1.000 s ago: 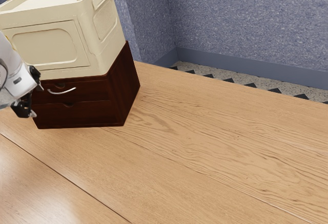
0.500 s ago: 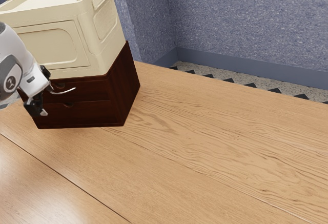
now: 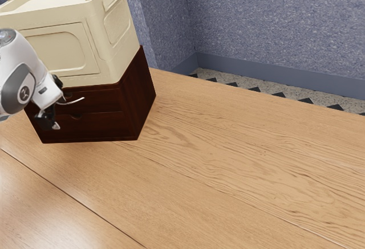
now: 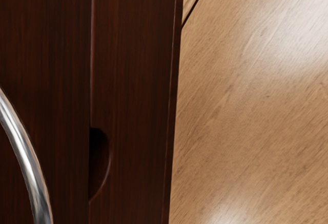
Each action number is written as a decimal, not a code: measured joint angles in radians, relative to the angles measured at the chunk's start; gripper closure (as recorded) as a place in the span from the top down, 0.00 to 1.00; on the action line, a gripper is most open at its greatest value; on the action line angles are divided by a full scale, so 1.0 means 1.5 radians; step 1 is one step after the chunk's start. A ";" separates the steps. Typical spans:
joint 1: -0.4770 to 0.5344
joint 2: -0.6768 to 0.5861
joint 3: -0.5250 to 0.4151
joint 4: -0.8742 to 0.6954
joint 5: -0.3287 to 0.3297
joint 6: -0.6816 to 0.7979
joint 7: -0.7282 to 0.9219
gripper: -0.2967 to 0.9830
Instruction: Pull the drawer handle with one arm to open the drawer
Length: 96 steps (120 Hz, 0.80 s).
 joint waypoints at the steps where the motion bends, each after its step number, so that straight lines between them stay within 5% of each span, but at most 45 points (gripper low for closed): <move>1: 0.000 0.001 0.000 0.000 -0.001 0.000 0.000 0.77; 96: -0.007 -0.031 -0.004 -0.048 -0.028 0.015 0.027 0.77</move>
